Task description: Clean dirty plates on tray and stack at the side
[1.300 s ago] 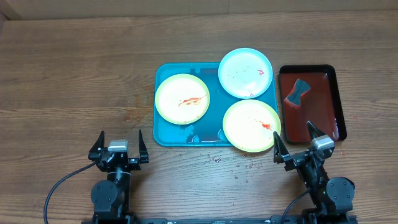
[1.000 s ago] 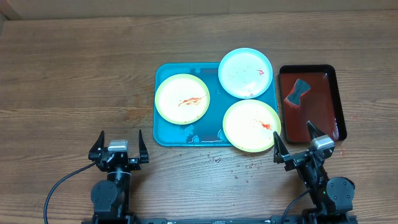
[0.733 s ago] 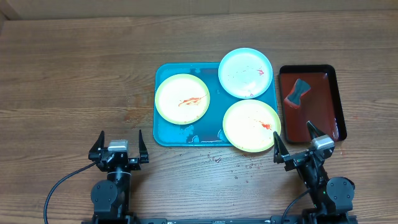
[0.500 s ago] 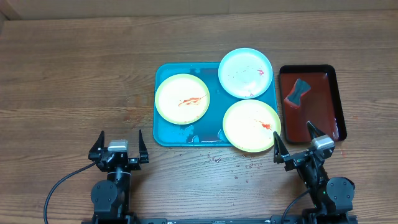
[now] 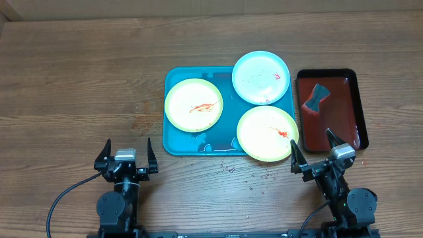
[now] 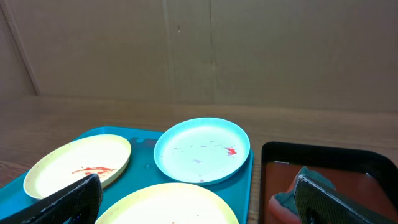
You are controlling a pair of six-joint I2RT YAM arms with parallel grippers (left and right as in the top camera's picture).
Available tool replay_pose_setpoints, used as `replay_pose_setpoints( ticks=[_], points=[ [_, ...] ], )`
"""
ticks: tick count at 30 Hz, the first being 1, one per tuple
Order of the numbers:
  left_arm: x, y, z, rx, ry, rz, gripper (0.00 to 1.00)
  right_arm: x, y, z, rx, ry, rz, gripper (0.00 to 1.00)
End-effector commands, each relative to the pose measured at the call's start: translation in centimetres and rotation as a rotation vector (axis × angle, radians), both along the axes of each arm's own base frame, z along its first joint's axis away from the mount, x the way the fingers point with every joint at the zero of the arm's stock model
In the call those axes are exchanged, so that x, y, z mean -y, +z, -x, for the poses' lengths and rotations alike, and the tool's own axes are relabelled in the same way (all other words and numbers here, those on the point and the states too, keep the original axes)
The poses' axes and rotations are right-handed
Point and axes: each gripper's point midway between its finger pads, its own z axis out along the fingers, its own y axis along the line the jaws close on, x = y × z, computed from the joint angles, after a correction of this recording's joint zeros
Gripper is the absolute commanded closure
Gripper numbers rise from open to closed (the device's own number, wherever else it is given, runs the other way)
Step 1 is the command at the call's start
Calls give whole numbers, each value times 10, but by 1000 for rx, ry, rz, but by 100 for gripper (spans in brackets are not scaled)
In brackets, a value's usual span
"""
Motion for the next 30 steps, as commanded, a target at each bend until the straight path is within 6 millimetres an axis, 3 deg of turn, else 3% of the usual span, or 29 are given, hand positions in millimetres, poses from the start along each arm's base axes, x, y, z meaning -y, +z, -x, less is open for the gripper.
replay_pose_setpoints(
  ticks=[1,16,20,25,30],
  points=[
    [-4,0,0,7,17,-17,1,0,-2,0,1,-2,-6,0],
    [-5,6,0,33,26,-16,1,0,0,0,9,-2,-8,0],
    [12,5,0,29,-71,-11,0,-2,2,1,-3,7,-55,0],
    [29,9,1,27,-175,-15,0,-7,24,5,33,44,-58,0],
    [35,32,5,-20,-210,-8,0,-8,59,3,34,48,-58,0]
  ],
)
